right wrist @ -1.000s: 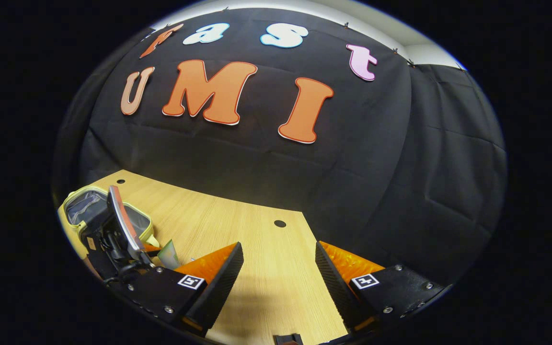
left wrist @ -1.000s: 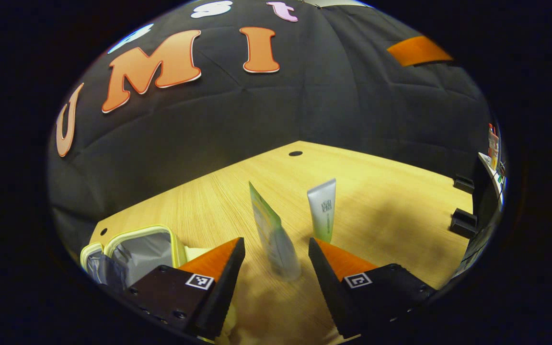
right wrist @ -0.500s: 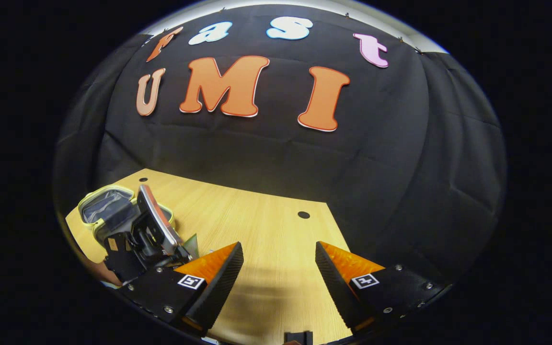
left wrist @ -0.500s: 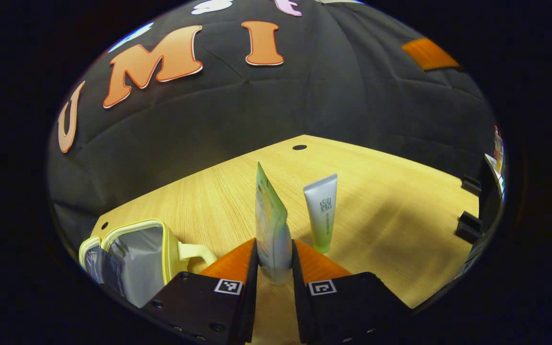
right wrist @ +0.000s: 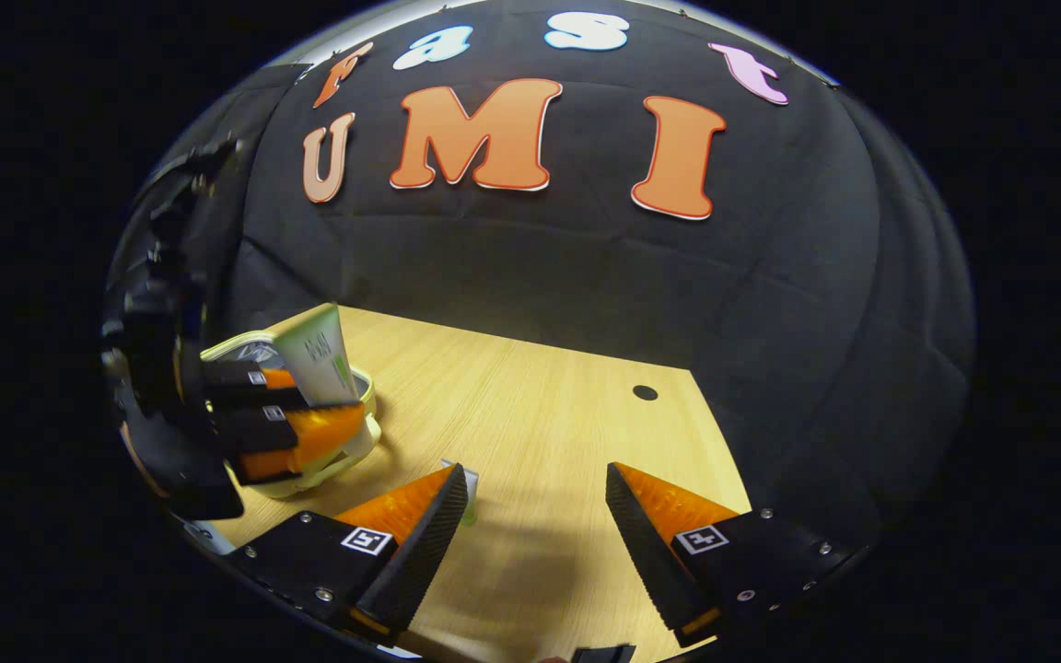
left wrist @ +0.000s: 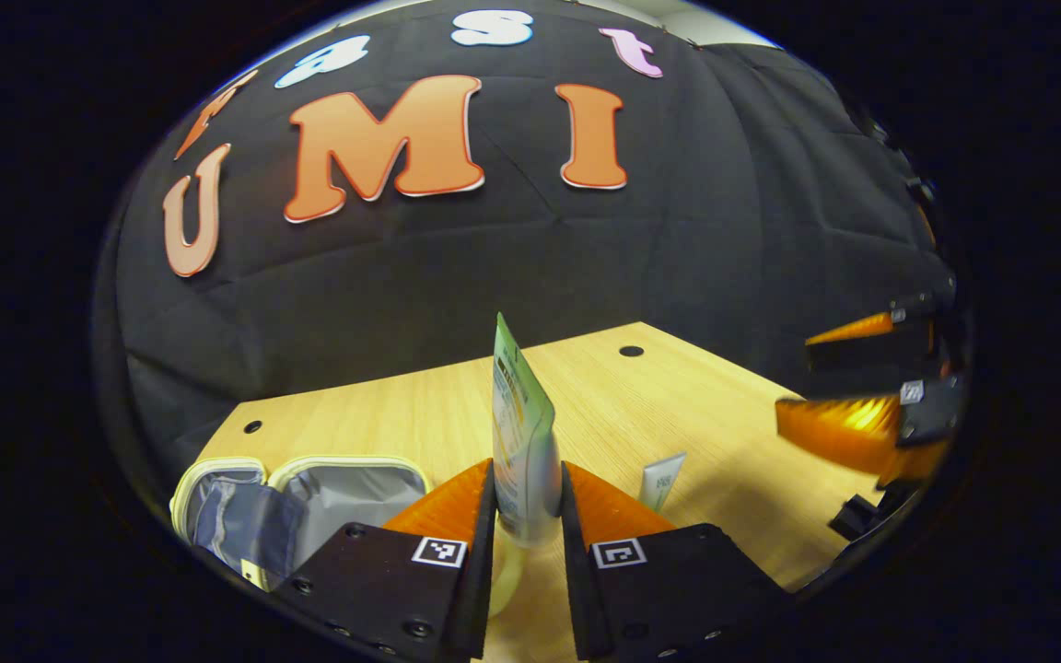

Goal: First open the suitcase, pack the skin care products into it, and then close the suitcase.

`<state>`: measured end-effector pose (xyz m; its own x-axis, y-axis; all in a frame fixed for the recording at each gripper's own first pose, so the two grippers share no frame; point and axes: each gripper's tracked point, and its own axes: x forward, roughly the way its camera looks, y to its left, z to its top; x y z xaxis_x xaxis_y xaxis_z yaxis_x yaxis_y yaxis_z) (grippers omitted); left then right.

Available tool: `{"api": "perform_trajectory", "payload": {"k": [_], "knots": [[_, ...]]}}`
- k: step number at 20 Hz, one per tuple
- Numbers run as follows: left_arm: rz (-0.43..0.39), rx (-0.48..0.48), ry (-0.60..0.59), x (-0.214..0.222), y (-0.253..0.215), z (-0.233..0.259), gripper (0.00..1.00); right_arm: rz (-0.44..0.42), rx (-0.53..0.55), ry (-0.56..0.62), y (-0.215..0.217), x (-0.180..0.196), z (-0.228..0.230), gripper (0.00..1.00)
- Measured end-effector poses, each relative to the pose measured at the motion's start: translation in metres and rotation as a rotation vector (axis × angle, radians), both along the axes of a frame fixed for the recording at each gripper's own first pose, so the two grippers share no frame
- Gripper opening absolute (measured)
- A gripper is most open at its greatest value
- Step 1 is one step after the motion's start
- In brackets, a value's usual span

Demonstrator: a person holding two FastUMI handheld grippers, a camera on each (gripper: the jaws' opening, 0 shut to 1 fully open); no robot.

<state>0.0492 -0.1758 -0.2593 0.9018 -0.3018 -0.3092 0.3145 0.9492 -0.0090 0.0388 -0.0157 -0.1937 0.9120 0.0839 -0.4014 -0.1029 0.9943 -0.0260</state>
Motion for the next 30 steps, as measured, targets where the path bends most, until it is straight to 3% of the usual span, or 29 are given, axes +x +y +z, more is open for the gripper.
{"api": "perform_trajectory", "payload": {"k": [8, 12, 13, 14, 15, 16, 21, 23, 24, 26, 30], "knots": [[0.192, 0.083, -0.021, 0.001, 0.052, 0.010, 0.35, 0.171, 0.061, 0.186, 0.053, 0.028, -0.089, 0.96], [0.286, 0.122, 0.004, -0.007, 0.077, 0.009, 0.35, 0.180, 0.078, 0.238, 0.066, 0.048, -0.117, 0.86], [0.301, 0.127, 0.005, -0.007, 0.082, 0.009, 0.35, 0.182, 0.084, 0.239, 0.066, 0.053, -0.120, 0.77], [0.315, 0.132, 0.005, -0.007, 0.085, 0.010, 0.35, 0.188, 0.092, 0.249, 0.069, 0.055, -0.123, 0.74], [0.325, 0.136, 0.006, -0.009, 0.089, 0.009, 0.35, 0.193, 0.093, 0.254, 0.071, 0.056, -0.127, 0.67], [0.334, 0.140, 0.011, -0.011, 0.091, 0.009, 0.35, 0.180, 0.085, 0.231, 0.070, 0.062, -0.125, 0.70], [0.359, 0.126, 0.025, -0.014, 0.099, 0.006, 0.35, 0.163, 0.105, 0.236, 0.076, 0.072, -0.129, 0.35], [0.358, 0.119, 0.028, -0.015, 0.101, 0.005, 0.35, 0.174, 0.107, 0.248, 0.079, 0.067, -0.126, 0.29], [0.356, 0.115, 0.029, -0.015, 0.102, 0.004, 0.35, 0.178, 0.112, 0.243, 0.081, 0.065, -0.119, 0.33], [0.348, 0.101, 0.038, -0.014, 0.103, 0.000, 0.35, 0.181, 0.132, 0.231, 0.087, 0.062, -0.101, 0.29], [0.315, 0.067, 0.068, -0.013, 0.100, -0.007, 0.35, 0.211, 0.124, 0.202, 0.107, 0.053, -0.067, 0.33]]}}
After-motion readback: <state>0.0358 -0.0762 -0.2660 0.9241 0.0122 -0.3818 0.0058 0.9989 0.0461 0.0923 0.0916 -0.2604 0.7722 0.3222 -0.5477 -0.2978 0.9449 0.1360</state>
